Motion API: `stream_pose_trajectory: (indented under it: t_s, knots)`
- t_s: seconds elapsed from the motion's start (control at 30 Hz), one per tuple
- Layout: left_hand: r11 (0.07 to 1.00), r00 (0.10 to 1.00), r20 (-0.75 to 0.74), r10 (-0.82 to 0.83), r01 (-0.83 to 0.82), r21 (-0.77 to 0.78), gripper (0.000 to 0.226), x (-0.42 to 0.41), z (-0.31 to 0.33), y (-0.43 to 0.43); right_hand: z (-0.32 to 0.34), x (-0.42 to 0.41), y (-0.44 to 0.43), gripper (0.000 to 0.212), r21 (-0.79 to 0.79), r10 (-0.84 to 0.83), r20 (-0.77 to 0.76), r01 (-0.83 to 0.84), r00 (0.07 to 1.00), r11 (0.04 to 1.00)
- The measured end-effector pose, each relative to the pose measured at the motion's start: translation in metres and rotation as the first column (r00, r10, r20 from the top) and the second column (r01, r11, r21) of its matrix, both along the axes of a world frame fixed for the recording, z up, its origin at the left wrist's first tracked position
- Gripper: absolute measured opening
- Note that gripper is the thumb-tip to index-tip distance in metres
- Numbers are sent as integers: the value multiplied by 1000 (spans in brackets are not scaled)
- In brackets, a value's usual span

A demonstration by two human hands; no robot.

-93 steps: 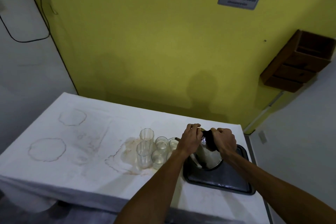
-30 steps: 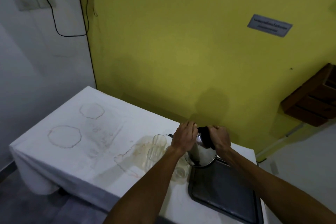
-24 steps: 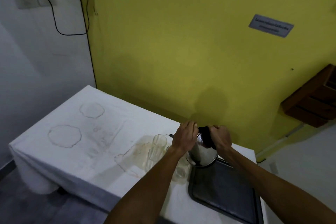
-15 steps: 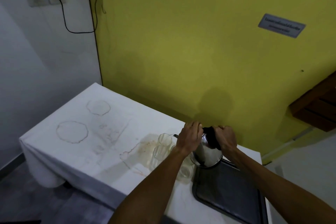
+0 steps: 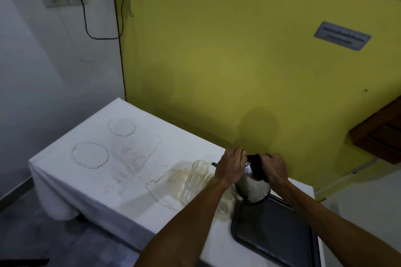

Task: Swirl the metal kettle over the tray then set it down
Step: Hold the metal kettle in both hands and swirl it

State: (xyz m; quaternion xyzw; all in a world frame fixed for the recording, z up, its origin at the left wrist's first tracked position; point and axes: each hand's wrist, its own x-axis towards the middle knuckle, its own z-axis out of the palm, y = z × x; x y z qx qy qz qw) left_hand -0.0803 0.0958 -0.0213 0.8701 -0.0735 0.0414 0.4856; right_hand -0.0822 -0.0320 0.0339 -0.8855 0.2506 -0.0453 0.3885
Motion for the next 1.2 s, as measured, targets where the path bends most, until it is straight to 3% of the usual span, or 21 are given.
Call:
stream_pose_trajectory:
  t_s: [0.3, 0.43, 0.6, 0.87, 1.2]
  knots:
    - [998, 997, 77, 3, -8, 58, 66, -3, 1, -6, -2, -8, -4, 24, 17, -26, 1, 26, 1000, 1000]
    - [999, 994, 112, 8, -13, 40, 78, -4, 3, -8, -1, -9, -7, 26, 13, -37, 1, 37, 999, 999]
    - [998, 991, 137, 8, -16, 54, 56, -2, 1, -10, 0, -9, -9, 27, 13, -43, -3, 43, 999, 999]
    - [1000, 987, 158, -3, 1, 16, 79, -1, 1, -11, 1, -7, -11, 26, -6, -31, 7, 31, 999, 1000]
    - [1000, 983, 184, 2, -4, 9, 50, -5, 7, -8, 4, -8, -10, 27, -36, -18, 29, 19, 999, 999]
